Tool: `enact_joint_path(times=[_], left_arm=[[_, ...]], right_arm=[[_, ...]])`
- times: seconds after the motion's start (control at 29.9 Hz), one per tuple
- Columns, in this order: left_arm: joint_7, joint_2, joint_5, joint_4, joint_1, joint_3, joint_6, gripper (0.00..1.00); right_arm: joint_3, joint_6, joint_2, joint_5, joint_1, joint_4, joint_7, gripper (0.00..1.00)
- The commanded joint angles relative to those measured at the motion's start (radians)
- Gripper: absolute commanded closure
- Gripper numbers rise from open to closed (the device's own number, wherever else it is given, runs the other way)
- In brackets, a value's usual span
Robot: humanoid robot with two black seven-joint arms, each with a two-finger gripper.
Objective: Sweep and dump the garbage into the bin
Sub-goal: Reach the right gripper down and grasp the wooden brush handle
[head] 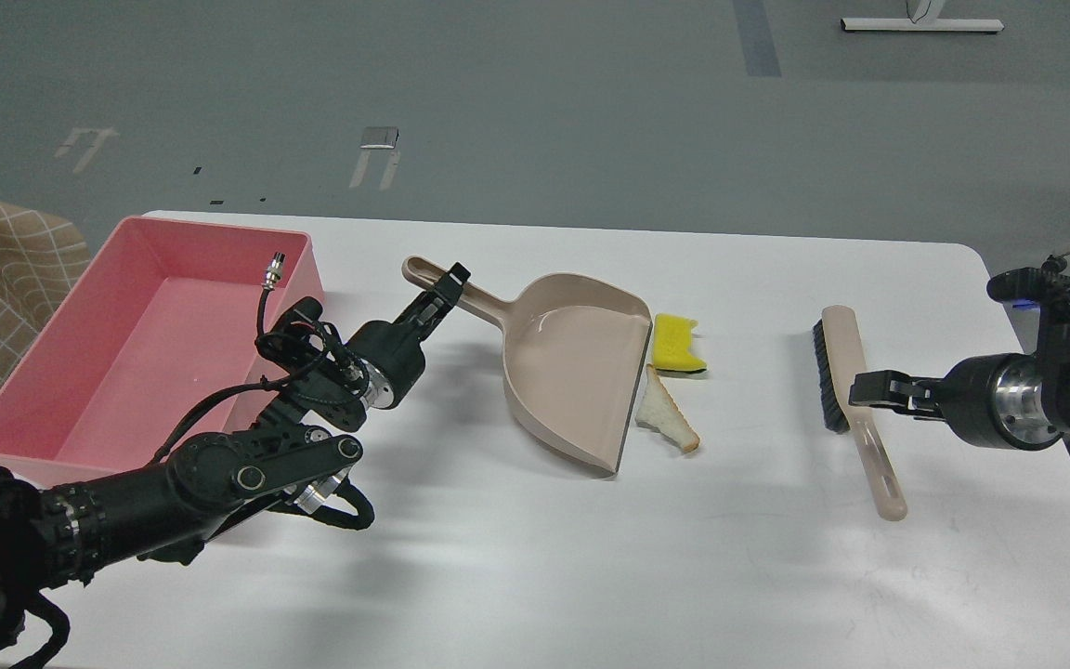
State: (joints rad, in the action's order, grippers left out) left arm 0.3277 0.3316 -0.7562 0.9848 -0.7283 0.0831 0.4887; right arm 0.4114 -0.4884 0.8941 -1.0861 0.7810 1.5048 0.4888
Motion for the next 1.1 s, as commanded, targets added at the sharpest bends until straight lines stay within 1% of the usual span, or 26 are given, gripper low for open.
enact_joint_path(times=[0.0, 0.07, 0.13, 0.27, 0.37, 1.07], left_arm=[[-0.001, -0.005, 0.000, -0.003, 0.000, 0.001, 0.000, 1.00], [-0.001, -0.005, 0.000, -0.003, 0.000, 0.003, 0.000, 1.00], [-0.001, -0.006, 0.000, -0.003, 0.000, 0.003, 0.000, 1.00], [-0.001, -0.006, 0.000, -0.002, 0.000, 0.003, 0.000, 1.00], [-0.001, -0.005, 0.000, -0.003, -0.002, 0.003, 0.000, 1.00], [0.001, -0.006, 0.002, -0.003, 0.000, 0.003, 0.000, 1.00]], right_arm=[[0.000, 0.000, -0.001, -0.003, -0.012, -0.003, 0.000, 0.26], [0.000, 0.000, -0.004, -0.008, -0.017, -0.003, 0.000, 0.26], [0.000, 0.000, -0.009, -0.008, -0.019, -0.006, 0.000, 0.29], [-0.002, 0.000, -0.009, -0.008, -0.026, -0.008, 0.000, 0.29], [-0.002, 0.000, -0.010, -0.006, -0.032, -0.006, 0.000, 0.32], [-0.005, 0.000, -0.030, -0.003, -0.040, 0.009, 0.000, 0.33]])
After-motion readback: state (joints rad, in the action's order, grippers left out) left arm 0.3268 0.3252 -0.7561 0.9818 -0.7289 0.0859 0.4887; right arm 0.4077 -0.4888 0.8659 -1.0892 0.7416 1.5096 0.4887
